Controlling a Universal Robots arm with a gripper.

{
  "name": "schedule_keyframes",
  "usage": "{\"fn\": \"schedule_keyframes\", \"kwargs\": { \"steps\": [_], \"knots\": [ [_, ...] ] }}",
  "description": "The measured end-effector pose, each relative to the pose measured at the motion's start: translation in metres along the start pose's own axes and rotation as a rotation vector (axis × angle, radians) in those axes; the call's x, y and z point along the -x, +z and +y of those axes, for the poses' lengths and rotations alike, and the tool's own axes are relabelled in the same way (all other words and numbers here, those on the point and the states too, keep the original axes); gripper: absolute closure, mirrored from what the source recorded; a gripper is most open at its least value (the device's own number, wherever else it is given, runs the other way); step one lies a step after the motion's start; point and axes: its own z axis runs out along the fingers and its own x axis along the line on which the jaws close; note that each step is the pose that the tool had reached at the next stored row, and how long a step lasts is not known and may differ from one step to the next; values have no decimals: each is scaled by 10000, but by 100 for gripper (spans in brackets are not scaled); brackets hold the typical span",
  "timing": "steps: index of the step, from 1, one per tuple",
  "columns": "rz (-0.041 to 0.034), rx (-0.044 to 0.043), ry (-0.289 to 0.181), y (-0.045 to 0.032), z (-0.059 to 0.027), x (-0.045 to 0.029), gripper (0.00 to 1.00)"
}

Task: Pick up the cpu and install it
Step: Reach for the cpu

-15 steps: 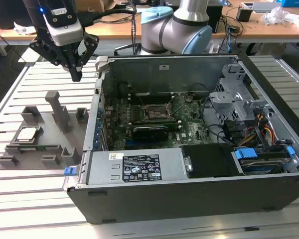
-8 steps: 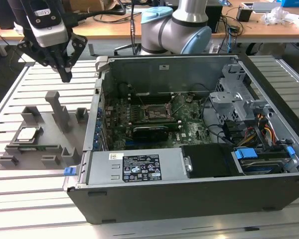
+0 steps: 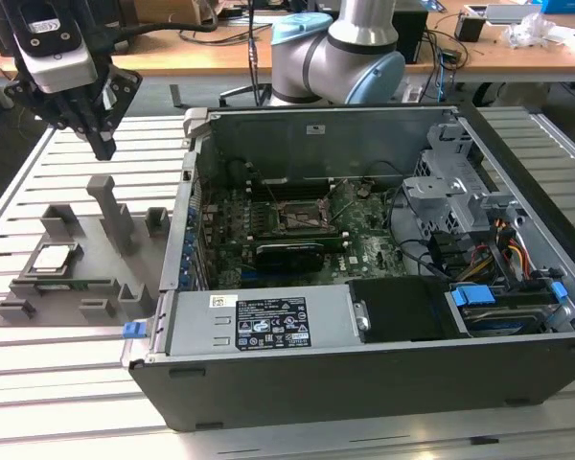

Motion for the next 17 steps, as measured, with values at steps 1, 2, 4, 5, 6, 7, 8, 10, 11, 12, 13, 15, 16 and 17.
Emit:
{"fn": "schedule_keyframes", "kwargs": {
  "steps": [1, 2, 4, 5, 6, 7, 8, 10, 11, 12, 13, 15, 16, 17],
  "knots": [
    [0, 0, 0, 0, -2, -23, 89],
    [0, 0, 0, 0, -3, -40, 89],
    [0, 1, 1, 1, -6, -93, 89],
    [-1, 0, 1, 1, -9, -120, 89],
    [0, 0, 1, 1, -10, -142, 89],
    [0, 0, 0, 2, -12, -170, 89],
    [0, 0, 0, 2, -14, -191, 89],
    [0, 0, 0, 2, -17, -241, 89],
    [-1, 1, 0, 3, -19, -262, 89],
    [0, 0, 1, 3, -21, -306, 89],
    [0, 0, 1, 3, -24, -342, 89],
    [-1, 0, 0, 4, -30, -418, 89],
    [0, 0, 0, 4, -32, -448, 89],
    [0, 0, 0, 4, -35, -485, 89]
  ]
}}
